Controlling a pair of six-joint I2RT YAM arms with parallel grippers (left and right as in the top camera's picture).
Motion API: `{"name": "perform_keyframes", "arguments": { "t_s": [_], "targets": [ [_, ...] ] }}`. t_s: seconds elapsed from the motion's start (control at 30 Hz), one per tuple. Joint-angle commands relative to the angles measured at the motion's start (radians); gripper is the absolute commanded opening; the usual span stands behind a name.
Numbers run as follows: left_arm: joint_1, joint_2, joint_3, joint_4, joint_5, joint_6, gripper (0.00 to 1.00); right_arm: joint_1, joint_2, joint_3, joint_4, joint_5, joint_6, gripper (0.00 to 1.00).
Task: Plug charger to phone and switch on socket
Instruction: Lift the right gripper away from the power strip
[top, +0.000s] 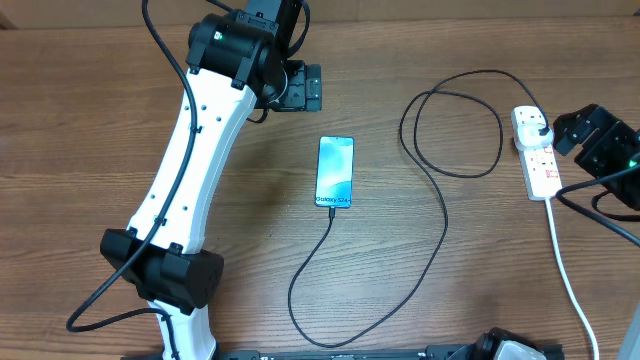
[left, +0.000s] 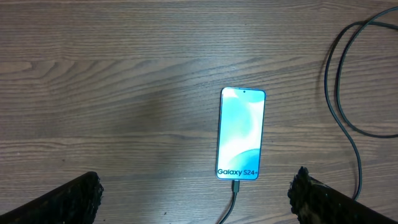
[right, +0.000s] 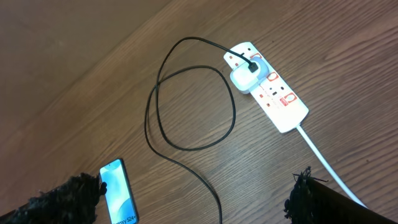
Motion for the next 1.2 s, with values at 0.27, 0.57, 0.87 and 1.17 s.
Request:
{"name": "perform_keyframes", "arguments": {
  "t_s": [0.27,0.57,0.87,1.17],
  "targets": [
    [0.004,0.005,0.005,-0.002,-0.016,0.019,1.0,0.004,0.033,0.019,0.004,0.007,0.004,1.0],
    [0.004,0.005,0.005,-0.002,-0.016,0.019,1.0,0.004,0.046,0.019,0.005,0.007,0.003,1.0],
    [0.004,0.005,0.005,-0.003,-0.016,0.019,1.0,0.004,0.046,0.019,0.004,0.007,0.003,1.0],
    [0.004,0.005,0.005,-0.002,-0.016,0.018,1.0,0.004,0.046,0.019,0.005,0.007,0.003,1.0]
  ]
}}
